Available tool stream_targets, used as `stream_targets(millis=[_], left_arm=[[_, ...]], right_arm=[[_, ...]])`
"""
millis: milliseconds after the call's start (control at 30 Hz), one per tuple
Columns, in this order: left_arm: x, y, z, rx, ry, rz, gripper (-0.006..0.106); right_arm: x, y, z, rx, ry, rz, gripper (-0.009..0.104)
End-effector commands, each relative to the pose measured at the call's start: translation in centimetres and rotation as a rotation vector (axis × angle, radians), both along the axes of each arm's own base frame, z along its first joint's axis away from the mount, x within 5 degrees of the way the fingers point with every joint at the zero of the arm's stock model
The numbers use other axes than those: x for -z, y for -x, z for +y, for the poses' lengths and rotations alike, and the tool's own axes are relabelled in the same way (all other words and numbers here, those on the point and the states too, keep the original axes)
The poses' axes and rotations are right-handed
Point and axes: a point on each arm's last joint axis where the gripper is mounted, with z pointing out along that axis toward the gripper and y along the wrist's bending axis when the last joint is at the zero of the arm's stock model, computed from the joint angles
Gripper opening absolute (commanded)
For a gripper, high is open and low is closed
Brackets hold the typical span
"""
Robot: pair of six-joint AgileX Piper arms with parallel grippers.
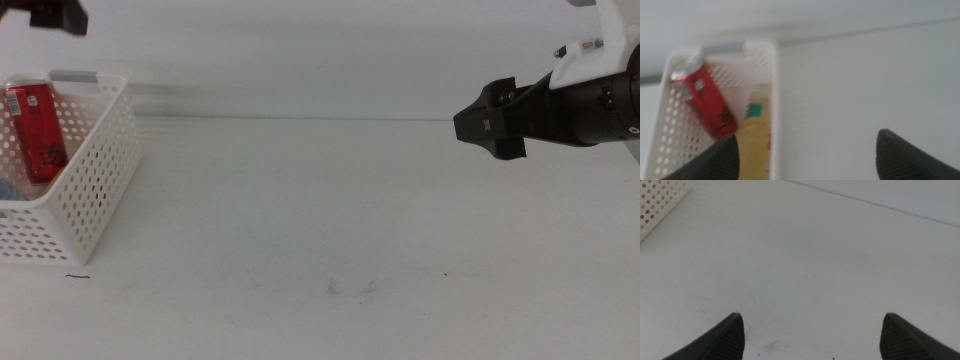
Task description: Use arms to grab the bottles and put them into the dustbin to the left of the table.
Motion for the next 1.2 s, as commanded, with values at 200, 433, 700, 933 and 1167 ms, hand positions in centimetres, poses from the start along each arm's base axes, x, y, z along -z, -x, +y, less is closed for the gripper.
stream_targets(millis=[200, 433, 700, 933, 1167], left_arm=[[-4.1, 6.6, -2.3, 0.135, 0.027, -0.166, 0.094], [-6.2, 11.1, -2.7, 0.223, 0.064, -0.259, 0.094], [-7.8, 13.4, -3.8, 0.345, 0.149, -0.396, 0.094], [-5.7, 14.2, -3.2, 0.250, 0.198, -0.564, 0.094], [0.8, 18.2, -1.3, 0.045, 0.240, -0.628, 0.094]], right_arm=[[-0.1, 0.1, -0.1, -0.008, 0.007, -0.012, 0.091], [-0.1, 0.1, -0.1, -0.008, 0.007, -0.012, 0.091], [-0.1, 0.1, -0.1, -0.008, 0.007, -0.012, 0.091], [-0.1, 0.1, -0.1, -0.008, 0.008, -0.013, 0.091], [-0.1, 0.1, -0.1, -0.008, 0.006, -0.012, 0.091]])
